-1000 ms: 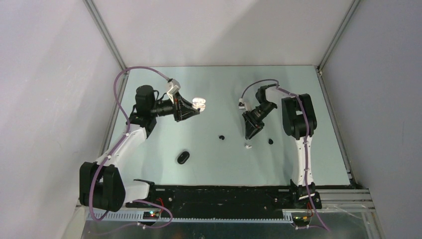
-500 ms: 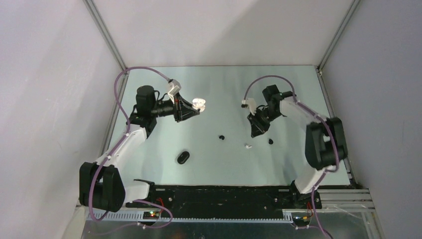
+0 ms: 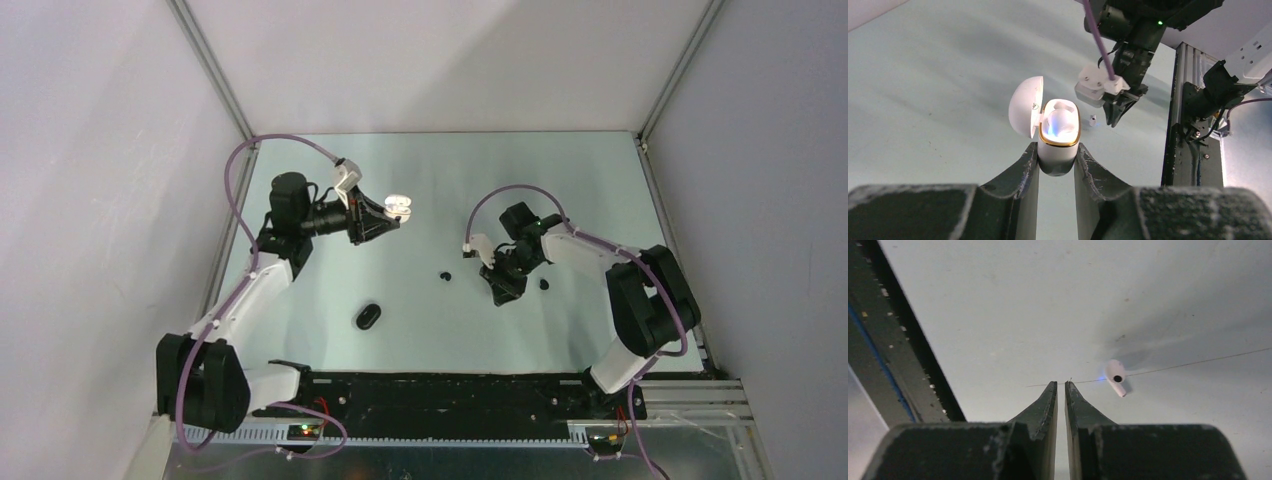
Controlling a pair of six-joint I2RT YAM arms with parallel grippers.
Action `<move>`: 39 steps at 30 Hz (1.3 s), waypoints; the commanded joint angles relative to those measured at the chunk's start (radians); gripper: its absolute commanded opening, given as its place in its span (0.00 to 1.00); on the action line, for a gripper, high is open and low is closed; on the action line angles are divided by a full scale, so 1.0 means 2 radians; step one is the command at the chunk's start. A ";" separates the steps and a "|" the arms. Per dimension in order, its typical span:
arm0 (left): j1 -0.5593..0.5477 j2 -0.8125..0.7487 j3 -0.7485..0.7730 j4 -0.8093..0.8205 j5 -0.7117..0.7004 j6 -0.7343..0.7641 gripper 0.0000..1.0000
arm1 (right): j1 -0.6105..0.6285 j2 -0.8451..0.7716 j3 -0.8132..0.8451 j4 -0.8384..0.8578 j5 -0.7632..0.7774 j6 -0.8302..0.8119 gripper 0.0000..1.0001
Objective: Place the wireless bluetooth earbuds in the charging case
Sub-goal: Adjust the earbud at the center of the board.
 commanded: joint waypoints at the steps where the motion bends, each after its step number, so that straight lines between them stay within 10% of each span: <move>1: -0.002 -0.023 0.003 0.009 -0.001 0.010 0.00 | -0.003 0.017 0.007 0.037 0.033 0.011 0.15; 39: -0.002 -0.020 -0.004 0.003 -0.005 0.011 0.00 | -0.023 0.067 0.081 0.044 0.106 0.072 0.19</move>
